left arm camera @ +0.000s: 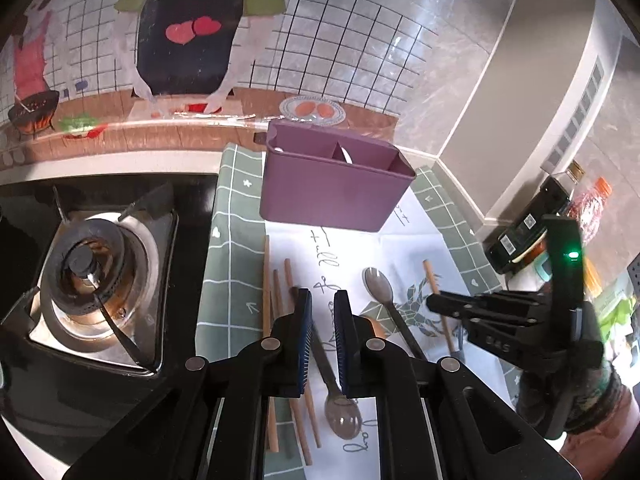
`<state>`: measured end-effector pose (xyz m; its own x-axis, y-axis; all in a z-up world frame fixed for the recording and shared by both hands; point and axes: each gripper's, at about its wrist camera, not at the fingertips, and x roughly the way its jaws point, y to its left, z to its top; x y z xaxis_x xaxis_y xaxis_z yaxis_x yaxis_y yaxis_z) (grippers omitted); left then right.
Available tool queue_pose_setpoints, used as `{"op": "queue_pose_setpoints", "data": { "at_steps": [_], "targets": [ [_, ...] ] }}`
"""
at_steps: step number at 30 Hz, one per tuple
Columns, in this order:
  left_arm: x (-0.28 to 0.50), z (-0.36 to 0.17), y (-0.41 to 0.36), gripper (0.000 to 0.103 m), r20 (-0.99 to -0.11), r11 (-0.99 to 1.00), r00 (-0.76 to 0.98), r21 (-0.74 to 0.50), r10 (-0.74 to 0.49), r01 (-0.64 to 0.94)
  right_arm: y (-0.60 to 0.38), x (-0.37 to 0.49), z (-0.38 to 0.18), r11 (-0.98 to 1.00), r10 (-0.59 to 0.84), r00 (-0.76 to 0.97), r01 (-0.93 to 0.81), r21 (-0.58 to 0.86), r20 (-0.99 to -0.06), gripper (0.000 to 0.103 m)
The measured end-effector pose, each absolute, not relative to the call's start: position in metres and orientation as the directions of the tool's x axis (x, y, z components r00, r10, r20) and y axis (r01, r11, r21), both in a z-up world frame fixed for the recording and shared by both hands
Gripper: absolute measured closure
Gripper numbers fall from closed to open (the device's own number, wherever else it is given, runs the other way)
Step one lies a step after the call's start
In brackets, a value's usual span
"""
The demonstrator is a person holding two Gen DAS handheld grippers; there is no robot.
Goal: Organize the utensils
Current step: 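Lift the chopstick with the right tool while the left tool lifts the black-handled spoon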
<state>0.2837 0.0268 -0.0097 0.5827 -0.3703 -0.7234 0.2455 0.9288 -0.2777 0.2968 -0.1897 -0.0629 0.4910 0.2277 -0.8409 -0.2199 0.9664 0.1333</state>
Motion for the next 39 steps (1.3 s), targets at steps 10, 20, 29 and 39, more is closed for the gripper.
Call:
{"op": "queue_pose_setpoints", "data": {
  "at_steps": [10,20,29,39],
  "targets": [
    [0.332,-0.076,0.004,0.08,-0.891,0.929,0.268,-0.341,-0.367,0.142,-0.2,0.287,-0.071,0.97,0.216,0.497,-0.205,0.129,-0.84,0.097],
    [0.359,-0.112,-0.045,0.079,-0.978,0.975,0.167,-0.085,-0.121,0.207,-0.219,0.289,-0.076,0.96,0.273,0.487,-0.2,0.199,-0.829,0.097],
    [0.343,-0.113,-0.064,0.091,-0.942,0.954,0.3,-0.06,-0.151,0.294,-0.225,0.288,-0.08,0.955,0.294,0.483,-0.182,0.234,-0.825,0.097],
    [0.282,-0.03,-0.012,0.091,-0.76,0.936,0.548,-0.252,-0.35,0.247,-0.209,0.283,-0.036,0.951,0.307,0.563,-0.217,0.222,-0.767,0.097]
  ]
}}
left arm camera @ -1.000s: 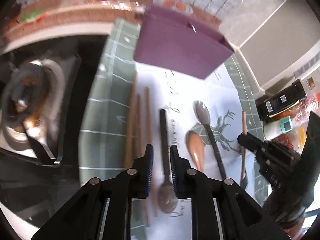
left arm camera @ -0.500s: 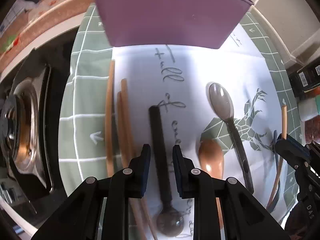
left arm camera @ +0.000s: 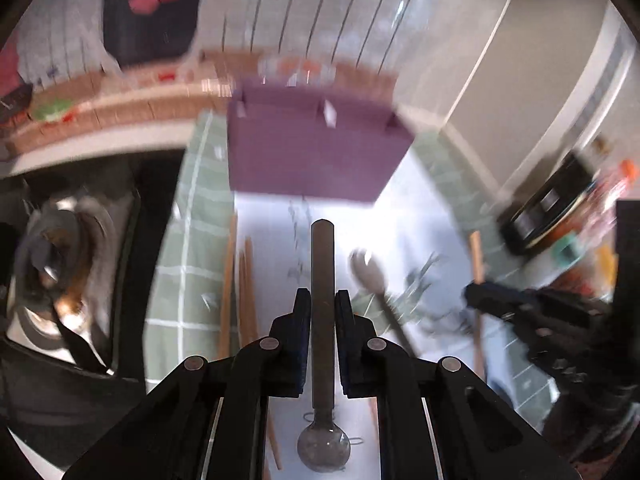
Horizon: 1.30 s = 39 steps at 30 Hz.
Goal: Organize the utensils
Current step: 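Lift the chopstick with the right tool while the left tool lifts the black-handled spoon, then carry the chopstick with the right tool while the left tool carries the spoon over the purple holder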
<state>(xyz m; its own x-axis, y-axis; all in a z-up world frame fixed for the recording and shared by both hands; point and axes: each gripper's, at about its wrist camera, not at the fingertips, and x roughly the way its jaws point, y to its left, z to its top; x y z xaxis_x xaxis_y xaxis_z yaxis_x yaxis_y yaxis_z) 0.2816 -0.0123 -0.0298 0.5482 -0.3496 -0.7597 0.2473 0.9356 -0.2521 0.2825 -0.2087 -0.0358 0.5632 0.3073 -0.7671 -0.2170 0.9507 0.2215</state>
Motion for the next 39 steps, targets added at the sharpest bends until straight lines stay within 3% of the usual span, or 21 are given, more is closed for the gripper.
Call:
{"op": "queue_pose_setpoints", "data": {
  "at_steps": [8,13,21,28,36,39],
  "targets": [
    [0.284,0.061,0.006,0.091,-0.578,0.895,0.684,-0.323,-0.444,0.308,-0.189,0.278,0.055,0.947,0.312,0.685,-0.282,0.156,-0.658,0.097],
    [0.301,0.15,0.009,0.091,-0.396,0.891,0.799,-0.254,-0.452,0.377,-0.184,0.291,0.156,0.952,0.286,0.808,-0.299,0.06,-0.515,0.097],
    [0.352,0.226,-0.003,0.091,-0.238,0.915,0.886,-0.174,-0.398,0.364,-0.174,0.32,0.269,0.973,0.173,0.928,-0.214,-0.092,-0.331,0.097],
    [0.391,0.227,-0.005,0.091,-0.186,0.925,0.914,-0.191,-0.362,0.327,-0.176,0.345,0.262,0.974,0.161,0.933,-0.203,-0.102,-0.321,0.097],
    [0.445,0.167,-0.03,0.091,-0.24,0.943,0.913,-0.132,-0.33,0.306,-0.187,0.392,0.204,0.968,0.204,0.875,-0.248,-0.044,-0.44,0.097],
    [0.469,0.137,-0.037,0.091,-0.302,0.944,0.895,-0.122,-0.329,0.307,-0.189,0.412,0.175,0.965,0.212,0.839,-0.259,-0.026,-0.5,0.097]
  ]
}}
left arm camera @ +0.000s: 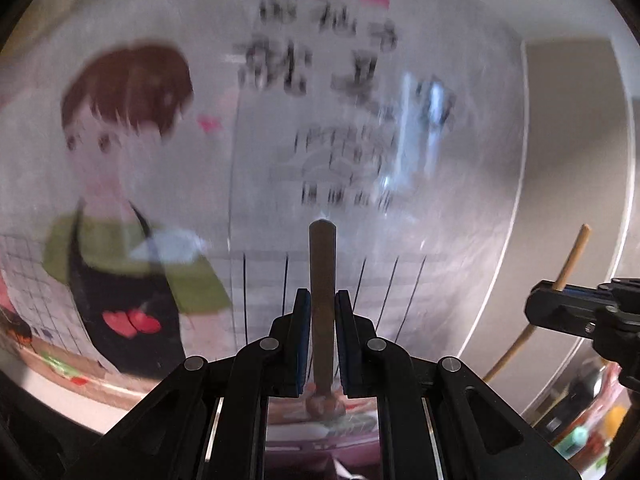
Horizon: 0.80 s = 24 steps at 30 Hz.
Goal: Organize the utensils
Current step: 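Carry the chopstick with the right tool while the left tool carries the spoon over the purple holder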
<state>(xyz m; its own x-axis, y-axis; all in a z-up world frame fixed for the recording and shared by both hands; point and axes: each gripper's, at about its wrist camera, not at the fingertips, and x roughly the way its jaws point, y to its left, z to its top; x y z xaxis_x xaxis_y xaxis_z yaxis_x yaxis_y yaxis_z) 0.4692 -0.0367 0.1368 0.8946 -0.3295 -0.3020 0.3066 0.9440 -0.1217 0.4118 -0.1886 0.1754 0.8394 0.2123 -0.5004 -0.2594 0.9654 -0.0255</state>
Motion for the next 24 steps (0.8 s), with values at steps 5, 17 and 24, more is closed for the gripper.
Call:
{"op": "queue_pose_setpoints", "data": {
  "at_steps": [5,17,24],
  "targets": [
    [0.496,0.088,-0.037,0.091,-0.397,0.943,0.856,-0.158,-0.331,0.292,-0.19,0.435,0.125,0.962,0.228,0.769,-0.273,0.016,-0.598,0.097],
    [0.507,0.032,-0.013,0.091,-0.53,0.952,0.793,-0.219,-0.299,0.212,-0.198,0.47,0.04,0.965,0.235,0.632,-0.24,0.103,-0.738,0.097],
    [0.511,0.032,0.003,0.091,-0.559,0.955,0.78,-0.238,-0.282,0.175,-0.192,0.469,0.045,0.962,0.244,0.639,-0.257,0.097,-0.729,0.097]
  ]
}}
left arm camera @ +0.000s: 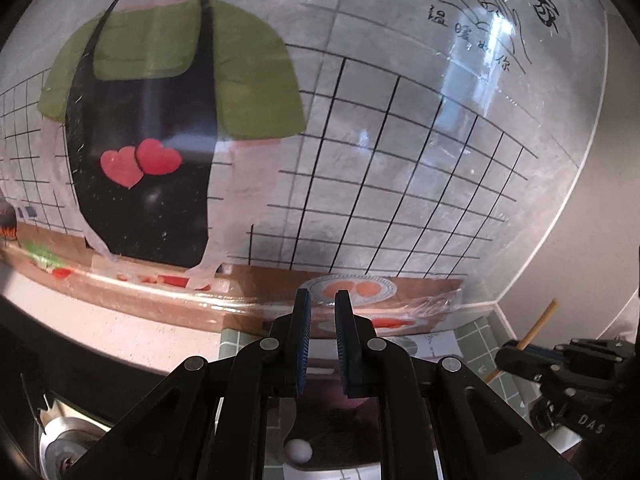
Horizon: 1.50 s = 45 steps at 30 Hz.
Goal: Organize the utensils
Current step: 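Carry the chopstick with the right tool while the left tool carries the spoon over the purple holder, then lower both held utensils into the purple holder and open both tools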
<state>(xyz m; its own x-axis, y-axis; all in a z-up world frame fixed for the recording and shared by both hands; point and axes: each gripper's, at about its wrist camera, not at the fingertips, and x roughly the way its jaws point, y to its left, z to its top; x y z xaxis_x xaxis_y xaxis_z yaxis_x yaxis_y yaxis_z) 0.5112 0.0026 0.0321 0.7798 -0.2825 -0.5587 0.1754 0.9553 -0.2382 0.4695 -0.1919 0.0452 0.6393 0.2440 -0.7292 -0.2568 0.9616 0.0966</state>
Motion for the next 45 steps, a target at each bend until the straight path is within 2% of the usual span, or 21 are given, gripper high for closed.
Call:
{"op": "queue_pose_setpoints", "data": {
  "at_steps": [9,19,24,27,30,37,38,39,41,45],
  "targets": [
    [0.494,0.03,0.01,0.089,-0.586,0.946,0.748,-0.269,-0.311,0.182,-0.185,0.462,0.044,0.961,0.233,0.633,-0.266,0.075,-0.739,0.097],
    [0.476,0.025,0.043,0.087,-0.619,0.936,0.724,-0.335,-0.304,0.107,-0.185,0.453,0.054,0.962,0.228,0.647,-0.264,0.066,-0.727,0.097],
    [0.467,0.007,0.051,0.075,-0.663,0.93,0.68,-0.359,-0.313,0.079,-0.184,0.453,0.05,0.964,0.212,0.64,-0.259,0.053,-0.739,0.097],
    [0.456,-0.001,0.054,0.071,-0.68,0.93,0.662,-0.362,-0.315,0.071,-0.187,0.449,0.054,0.968,0.208,0.657,-0.245,0.056,-0.725,0.097],
    [0.442,-0.004,0.061,0.066,-0.682,0.926,0.658,-0.374,-0.317,0.059,-0.192,0.439,0.074,0.97,0.209,0.694,-0.235,0.058,-0.689,0.097],
    [0.414,0.001,0.082,0.065,-0.703,0.94,0.653,-0.34,-0.281,0.039,-0.197,0.382,0.145,0.965,0.215,0.792,-0.262,0.0,-0.572,0.097],
    [0.41,0.001,0.084,0.063,-0.709,0.944,0.649,-0.328,-0.276,0.043,-0.197,0.371,0.152,0.964,0.214,0.799,-0.265,-0.01,-0.562,0.097],
    [0.406,0.001,0.085,0.056,-0.713,0.946,0.645,-0.322,-0.275,0.048,-0.198,0.363,0.157,0.963,0.216,0.802,-0.269,-0.014,-0.557,0.097],
    [0.401,-0.001,0.083,0.046,-0.725,0.949,0.628,-0.306,-0.282,0.072,-0.199,0.348,0.164,0.959,0.23,0.798,-0.284,-0.011,-0.558,0.097],
    [0.401,-0.009,0.068,0.046,-0.738,0.958,0.61,-0.224,-0.288,0.182,-0.205,0.33,0.162,0.949,0.274,0.748,-0.314,0.042,-0.605,0.097]
  ]
}}
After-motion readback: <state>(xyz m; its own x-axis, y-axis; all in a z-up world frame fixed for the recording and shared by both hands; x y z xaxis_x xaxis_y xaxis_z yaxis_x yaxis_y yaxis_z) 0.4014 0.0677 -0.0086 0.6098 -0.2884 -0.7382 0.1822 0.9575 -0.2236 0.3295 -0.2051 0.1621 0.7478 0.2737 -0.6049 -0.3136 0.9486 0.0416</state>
